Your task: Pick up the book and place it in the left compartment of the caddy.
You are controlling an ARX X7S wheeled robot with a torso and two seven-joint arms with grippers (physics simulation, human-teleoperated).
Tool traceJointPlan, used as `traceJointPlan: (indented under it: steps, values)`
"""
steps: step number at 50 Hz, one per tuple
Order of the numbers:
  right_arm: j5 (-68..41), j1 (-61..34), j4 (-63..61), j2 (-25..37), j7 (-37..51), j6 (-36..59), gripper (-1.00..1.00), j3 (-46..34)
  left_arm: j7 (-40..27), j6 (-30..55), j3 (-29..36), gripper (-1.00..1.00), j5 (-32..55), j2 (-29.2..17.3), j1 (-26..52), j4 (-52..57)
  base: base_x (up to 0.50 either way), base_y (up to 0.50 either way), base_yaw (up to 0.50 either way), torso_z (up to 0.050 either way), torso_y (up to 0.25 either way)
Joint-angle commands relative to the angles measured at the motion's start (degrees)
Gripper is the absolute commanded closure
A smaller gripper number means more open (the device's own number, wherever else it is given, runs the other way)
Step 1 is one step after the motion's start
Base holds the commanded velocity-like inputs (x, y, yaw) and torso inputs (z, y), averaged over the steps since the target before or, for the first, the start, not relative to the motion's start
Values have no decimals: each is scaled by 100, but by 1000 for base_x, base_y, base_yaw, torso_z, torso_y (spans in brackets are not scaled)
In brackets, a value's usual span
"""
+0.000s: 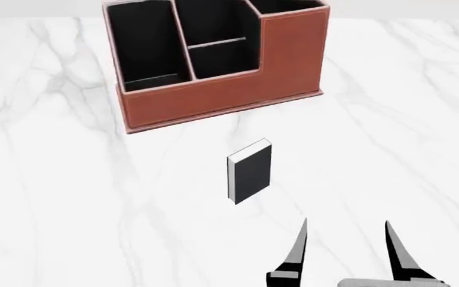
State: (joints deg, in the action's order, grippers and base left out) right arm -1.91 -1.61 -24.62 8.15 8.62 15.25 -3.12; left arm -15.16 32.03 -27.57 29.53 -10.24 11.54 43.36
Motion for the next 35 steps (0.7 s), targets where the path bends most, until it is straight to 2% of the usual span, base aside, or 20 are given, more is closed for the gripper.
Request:
traceJointPlan:
  steps: [1,18,21,25,27,35]
  values:
    - [83,-123,168,54,43,31,-100,-212,-33,-78,36,-100,-21,0,-9,-38,0,500,0,0,0]
    - [188,-150,137,153,162,147,-100,-344,-112,-150,36,-100,30,-23,-39,-47,0,500,0,0,0]
    - [-98,-130,179,93,112,-16,-100,-205,-123,-157,39,-100,40,-33,-38,-58,0,500,0,0,0]
    - [-134,-132,184,111,131,7,-100,-190,-125,-185,59,-100,39,-40,-53,-59,0,0,8,0,0]
    - [124,-127,73,160,268,154,-100,-269,-127,-199,79,-100,27,-46,-52,-78,0,0,500,0,0]
    - [67,-126,69,202,214,155,-100,-364,-144,-231,110,-100,36,-65,-81,-71,0,0,500,0,0]
